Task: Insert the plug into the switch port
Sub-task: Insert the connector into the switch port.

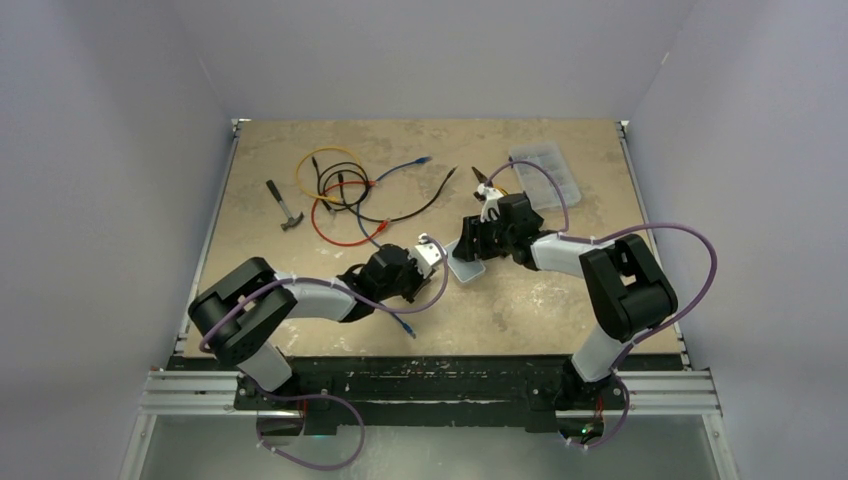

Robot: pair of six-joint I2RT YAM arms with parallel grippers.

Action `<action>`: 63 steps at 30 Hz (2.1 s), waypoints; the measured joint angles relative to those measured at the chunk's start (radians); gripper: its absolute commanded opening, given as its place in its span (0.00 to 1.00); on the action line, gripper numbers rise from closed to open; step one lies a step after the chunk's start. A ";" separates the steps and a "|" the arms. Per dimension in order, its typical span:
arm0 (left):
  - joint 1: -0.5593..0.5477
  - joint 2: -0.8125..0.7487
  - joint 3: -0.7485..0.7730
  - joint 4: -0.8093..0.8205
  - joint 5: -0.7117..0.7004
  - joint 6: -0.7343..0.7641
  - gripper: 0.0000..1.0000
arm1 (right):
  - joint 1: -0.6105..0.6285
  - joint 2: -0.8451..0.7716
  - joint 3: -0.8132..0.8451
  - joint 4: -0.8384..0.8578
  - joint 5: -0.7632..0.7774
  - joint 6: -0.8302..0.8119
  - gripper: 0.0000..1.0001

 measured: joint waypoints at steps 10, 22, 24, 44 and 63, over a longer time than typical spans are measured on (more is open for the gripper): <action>-0.023 0.076 0.050 -0.005 -0.048 -0.047 0.00 | 0.000 -0.020 -0.031 0.035 -0.040 0.021 0.59; -0.026 0.115 0.100 -0.029 -0.124 -0.074 0.00 | -0.001 -0.020 -0.041 0.061 -0.047 0.026 0.59; -0.026 0.118 0.104 -0.031 -0.127 -0.077 0.00 | -0.002 -0.020 -0.041 0.061 -0.047 0.026 0.59; -0.026 0.092 0.061 -0.002 -0.127 -0.090 0.00 | -0.002 -0.012 -0.041 0.064 -0.042 0.023 0.56; -0.026 0.080 0.047 0.000 -0.124 -0.072 0.00 | -0.001 0.024 -0.036 0.105 -0.024 0.018 0.51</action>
